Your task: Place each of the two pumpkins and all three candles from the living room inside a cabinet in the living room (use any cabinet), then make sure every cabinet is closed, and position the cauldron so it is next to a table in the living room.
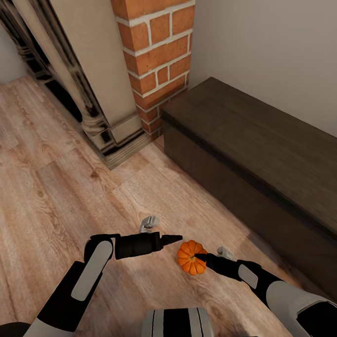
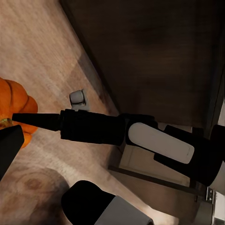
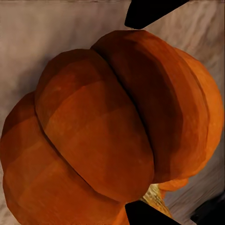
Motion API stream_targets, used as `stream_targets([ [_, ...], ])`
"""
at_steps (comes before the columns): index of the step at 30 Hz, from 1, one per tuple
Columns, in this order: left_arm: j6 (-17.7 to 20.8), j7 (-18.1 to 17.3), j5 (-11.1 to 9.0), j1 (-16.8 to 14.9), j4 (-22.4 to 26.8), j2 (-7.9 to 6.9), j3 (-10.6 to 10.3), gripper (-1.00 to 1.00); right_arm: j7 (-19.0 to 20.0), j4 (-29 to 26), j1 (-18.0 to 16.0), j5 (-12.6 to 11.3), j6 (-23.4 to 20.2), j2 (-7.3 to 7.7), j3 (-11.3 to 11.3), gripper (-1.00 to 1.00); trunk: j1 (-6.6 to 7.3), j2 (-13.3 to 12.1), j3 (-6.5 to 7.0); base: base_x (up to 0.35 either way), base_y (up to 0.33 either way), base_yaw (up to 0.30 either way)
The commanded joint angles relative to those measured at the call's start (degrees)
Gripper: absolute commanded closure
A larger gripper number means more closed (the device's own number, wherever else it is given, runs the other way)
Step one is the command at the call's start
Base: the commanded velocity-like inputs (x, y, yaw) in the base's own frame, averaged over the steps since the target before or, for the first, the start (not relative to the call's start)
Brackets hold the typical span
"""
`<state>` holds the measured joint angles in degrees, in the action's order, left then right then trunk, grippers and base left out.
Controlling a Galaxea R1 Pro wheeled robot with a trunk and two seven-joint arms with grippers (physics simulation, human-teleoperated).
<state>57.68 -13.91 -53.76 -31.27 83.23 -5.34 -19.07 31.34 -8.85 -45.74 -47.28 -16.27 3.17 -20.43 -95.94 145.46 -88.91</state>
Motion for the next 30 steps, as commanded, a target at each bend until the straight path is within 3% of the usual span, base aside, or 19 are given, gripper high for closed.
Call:
stream_targets([
  [1,0.06,-0.51,0.55,-0.05,0.0,-0.06,-0.02,-1.0,-1.64,0.12,0.04,0.52,-0.08,0.03,-1.8,1.0,0.02,-0.01,0.19,0.0,0.0,0.0],
  [25,0.15,-0.63,0.95,-0.03,-0.13,-0.52,0.53,-1.0,-1.63,-0.02,0.04,0.6,-0.08,-0.09,-1.88,1.0,0.63,-0.33,6.0,0.0,0.0,0.0],
  [30,0.22,-0.6,1.36,-0.02,-1.13,-1.94,1.89,-1.0,-1.63,-0.03,0.04,4.04,-0.08,-0.11,-2.36,1.0,0.76,-0.4,7.55,0.0,0.0,0.0],
])
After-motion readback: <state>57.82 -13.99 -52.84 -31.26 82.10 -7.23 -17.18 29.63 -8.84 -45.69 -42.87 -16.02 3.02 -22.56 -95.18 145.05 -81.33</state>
